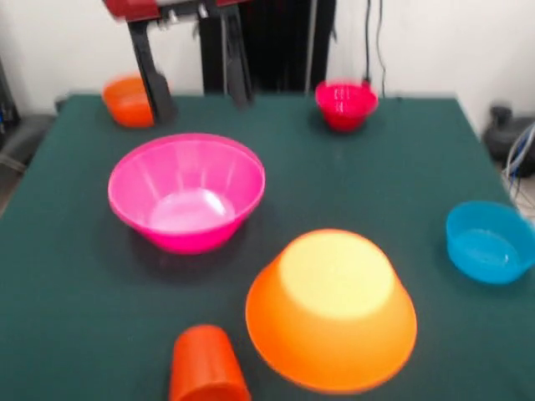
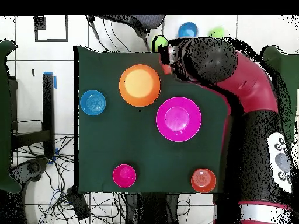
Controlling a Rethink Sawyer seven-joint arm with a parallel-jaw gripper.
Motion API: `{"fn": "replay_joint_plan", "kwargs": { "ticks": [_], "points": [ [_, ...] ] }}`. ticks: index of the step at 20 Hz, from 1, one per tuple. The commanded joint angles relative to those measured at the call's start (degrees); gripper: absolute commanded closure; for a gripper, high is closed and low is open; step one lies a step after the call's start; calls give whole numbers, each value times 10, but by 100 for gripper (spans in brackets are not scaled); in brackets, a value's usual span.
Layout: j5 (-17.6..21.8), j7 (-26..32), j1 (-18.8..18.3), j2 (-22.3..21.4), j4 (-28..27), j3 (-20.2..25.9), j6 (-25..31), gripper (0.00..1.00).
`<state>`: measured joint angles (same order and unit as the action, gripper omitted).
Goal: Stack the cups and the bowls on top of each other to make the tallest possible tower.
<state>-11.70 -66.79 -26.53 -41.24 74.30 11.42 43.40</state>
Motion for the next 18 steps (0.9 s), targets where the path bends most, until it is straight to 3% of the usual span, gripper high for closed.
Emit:
{"fn": "replay_joint_plan", "kwargs": {
  "ticks": [1,3,5,10,12,18],
  "points": [
    [42,-22,-10,20,-11,10,84,0],
    [49,-7,-19,44,-44,15,68,0],
    [61,1,-19,92,-121,17,91,0],
    [94,3,1,253,-429,34,236,0],
    [99,9,-3,301,-514,56,266,0],
    [155,-3,2,341,-615,62,323,0]
  ]
}}
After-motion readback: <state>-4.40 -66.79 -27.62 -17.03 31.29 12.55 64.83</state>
